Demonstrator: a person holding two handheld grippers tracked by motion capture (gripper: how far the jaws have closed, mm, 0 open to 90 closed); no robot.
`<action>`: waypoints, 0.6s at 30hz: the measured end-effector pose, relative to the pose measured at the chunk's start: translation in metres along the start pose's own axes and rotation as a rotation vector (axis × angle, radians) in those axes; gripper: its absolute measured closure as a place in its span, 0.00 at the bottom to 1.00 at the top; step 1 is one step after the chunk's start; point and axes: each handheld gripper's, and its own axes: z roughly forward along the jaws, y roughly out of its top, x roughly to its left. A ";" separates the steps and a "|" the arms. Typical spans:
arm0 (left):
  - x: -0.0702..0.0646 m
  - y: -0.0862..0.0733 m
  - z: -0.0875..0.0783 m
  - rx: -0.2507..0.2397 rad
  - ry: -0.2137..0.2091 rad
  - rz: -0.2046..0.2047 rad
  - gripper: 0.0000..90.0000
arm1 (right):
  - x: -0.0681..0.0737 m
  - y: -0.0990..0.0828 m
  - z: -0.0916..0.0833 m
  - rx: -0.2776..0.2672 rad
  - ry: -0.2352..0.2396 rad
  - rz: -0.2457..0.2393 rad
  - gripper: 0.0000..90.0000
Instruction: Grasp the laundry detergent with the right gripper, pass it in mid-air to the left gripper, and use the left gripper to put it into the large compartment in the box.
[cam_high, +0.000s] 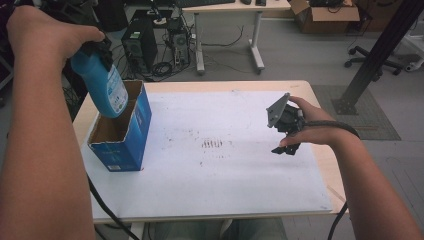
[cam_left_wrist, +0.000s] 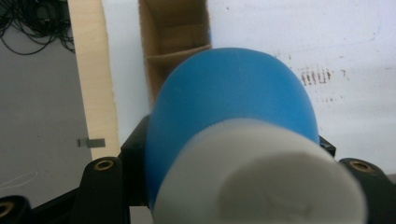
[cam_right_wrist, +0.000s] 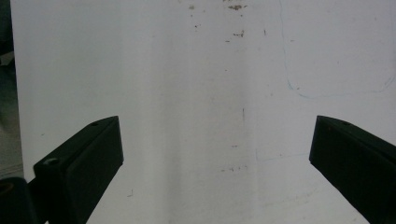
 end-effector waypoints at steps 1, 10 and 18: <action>0.002 0.000 0.001 0.000 0.003 -0.006 0.43 | 0.000 0.000 0.000 -0.001 -0.001 0.003 0.03; 0.012 -0.001 0.015 0.002 -0.001 -0.019 0.43 | 0.001 0.002 0.003 -0.005 0.002 -0.004 0.03; 0.020 -0.002 0.034 0.017 -0.005 -0.011 0.43 | 0.003 0.003 0.003 -0.006 -0.002 -0.009 0.03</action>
